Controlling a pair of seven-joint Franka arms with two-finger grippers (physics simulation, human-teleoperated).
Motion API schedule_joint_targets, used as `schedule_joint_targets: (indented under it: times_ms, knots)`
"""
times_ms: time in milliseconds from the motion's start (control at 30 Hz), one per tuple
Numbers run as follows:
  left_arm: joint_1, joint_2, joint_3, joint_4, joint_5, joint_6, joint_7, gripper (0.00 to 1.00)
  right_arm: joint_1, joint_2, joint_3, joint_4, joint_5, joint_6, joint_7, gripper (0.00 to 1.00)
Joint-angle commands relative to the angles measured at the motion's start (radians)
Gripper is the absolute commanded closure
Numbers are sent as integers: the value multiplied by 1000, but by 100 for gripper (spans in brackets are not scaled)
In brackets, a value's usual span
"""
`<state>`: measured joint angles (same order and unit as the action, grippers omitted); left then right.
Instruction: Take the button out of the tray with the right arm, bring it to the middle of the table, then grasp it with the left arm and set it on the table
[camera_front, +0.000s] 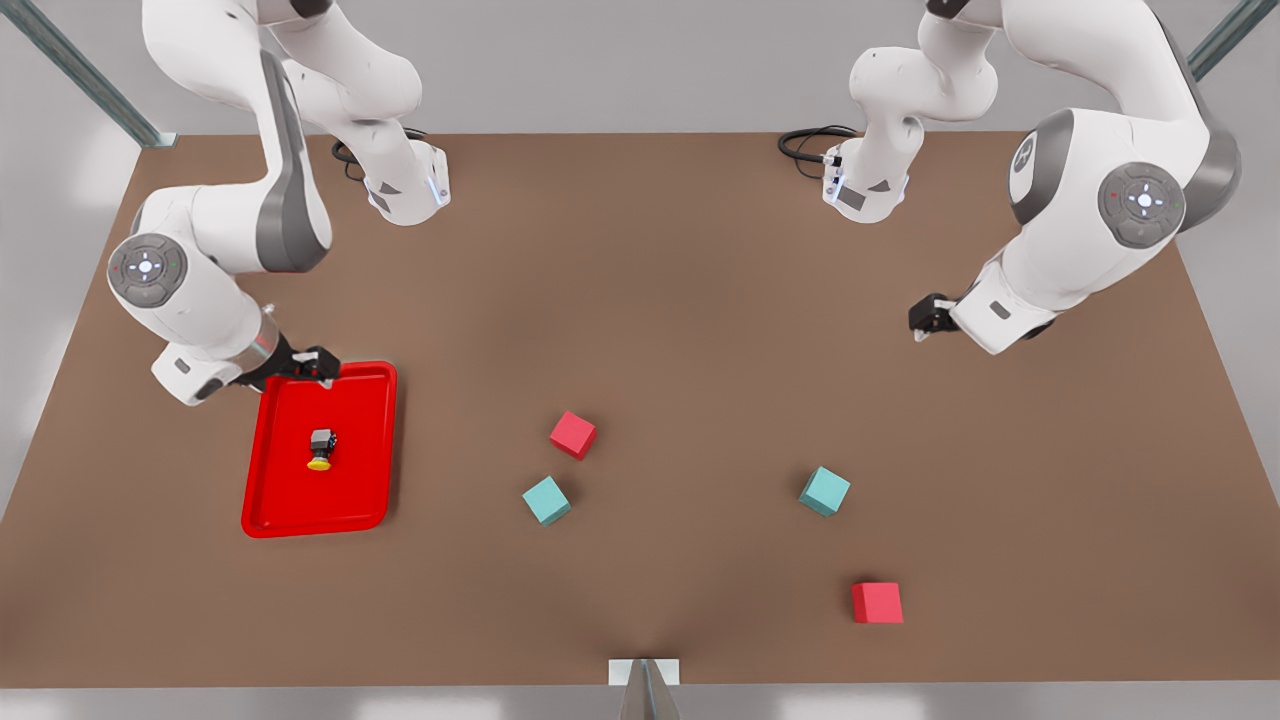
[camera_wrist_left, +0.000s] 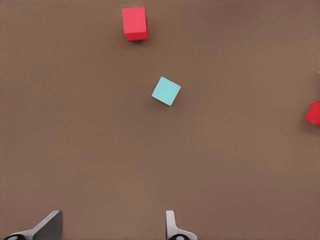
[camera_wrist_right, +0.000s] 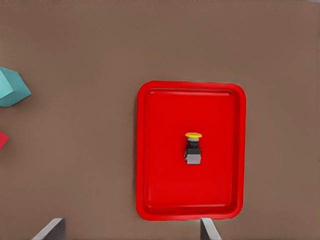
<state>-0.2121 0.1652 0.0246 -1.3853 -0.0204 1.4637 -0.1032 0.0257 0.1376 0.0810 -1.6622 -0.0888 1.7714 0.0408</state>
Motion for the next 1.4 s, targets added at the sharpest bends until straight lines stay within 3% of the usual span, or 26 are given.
schedule_joint_targets:
  times_ms: [0, 67, 233, 333, 600, 733, 900, 1367]
  knots:
    - [-1, -1, 0, 0, 2, 43, -33, 0, 2, 0, 0, 1, 1, 30, 2, 0]
    - [-1, -1, 0, 0, 2, 43, -33, 0, -4, 96, -1, 130, 1, -35, -2, 0]
    - [-24, 19, 0, 2, 14, 43, -35, 0, -47, 129, -3, 124, -5, -47, 2, 0]
    - [-23, 59, 0, 3, 37, 49, -35, 0, -75, 290, -4, 173, -11, -32, -6, 0]
    - [-30, 94, 0, 2, 37, 89, -38, 0, -191, 548, -6, 159, -2, 252, -190, 0]
    - [-30, 97, 0, 2, 37, 89, -36, 0, -214, 557, -1, 145, 3, 283, -242, 0]
    - [-32, 105, 0, 2, 37, 90, -36, 0, -286, 505, 54, -105, 3, 568, -346, 0]
    - [-32, 119, 0, 2, 37, 95, -38, 0, -309, 450, 68, -251, 3, 692, -397, 0]
